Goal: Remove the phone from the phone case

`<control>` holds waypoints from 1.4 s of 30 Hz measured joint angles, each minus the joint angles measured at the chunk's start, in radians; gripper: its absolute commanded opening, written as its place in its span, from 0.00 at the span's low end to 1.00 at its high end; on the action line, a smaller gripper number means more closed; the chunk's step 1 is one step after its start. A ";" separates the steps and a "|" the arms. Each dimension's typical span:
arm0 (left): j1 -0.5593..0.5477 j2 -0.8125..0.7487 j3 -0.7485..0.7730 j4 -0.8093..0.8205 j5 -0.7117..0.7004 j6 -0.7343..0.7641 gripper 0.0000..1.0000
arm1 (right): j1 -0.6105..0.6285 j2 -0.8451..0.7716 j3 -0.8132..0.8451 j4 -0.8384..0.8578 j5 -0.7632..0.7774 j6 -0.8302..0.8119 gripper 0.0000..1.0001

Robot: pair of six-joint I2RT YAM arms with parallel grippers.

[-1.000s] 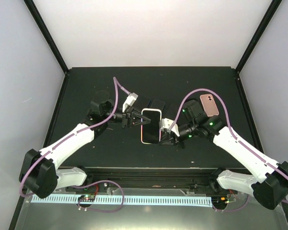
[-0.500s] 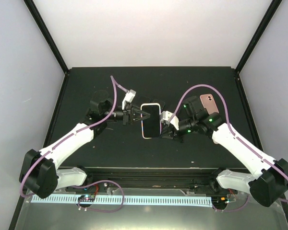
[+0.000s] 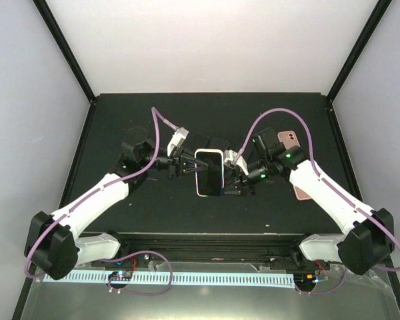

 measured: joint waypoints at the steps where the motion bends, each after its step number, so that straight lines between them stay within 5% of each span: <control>1: -0.004 -0.001 0.000 0.000 0.001 0.006 0.01 | 0.000 0.008 0.010 -0.019 -0.022 0.002 0.41; 16: -0.030 -0.004 0.000 0.143 -0.042 -0.058 0.02 | -0.023 0.000 0.118 -0.003 -0.085 0.241 0.41; 19: -0.030 0.003 0.000 0.180 -0.072 -0.087 0.02 | -0.038 0.000 0.119 0.035 -0.120 0.296 0.30; 22: -0.030 0.011 0.000 0.197 -0.110 -0.110 0.05 | -0.049 0.000 0.115 0.069 -0.153 0.335 0.02; 25: -0.027 0.018 0.000 0.179 -0.164 -0.137 0.16 | -0.066 -0.006 0.089 0.109 -0.188 0.377 0.01; 27: -0.027 0.026 -0.001 0.161 -0.190 -0.148 0.38 | -0.084 -0.007 0.053 0.150 -0.217 0.408 0.01; 31: -0.035 0.061 0.000 0.099 -0.283 -0.148 0.68 | -0.105 -0.001 -0.003 0.222 -0.270 0.462 0.01; 42: -0.002 0.014 0.000 -0.194 -0.626 0.002 0.77 | -0.182 0.004 -0.277 0.439 -0.188 0.696 0.01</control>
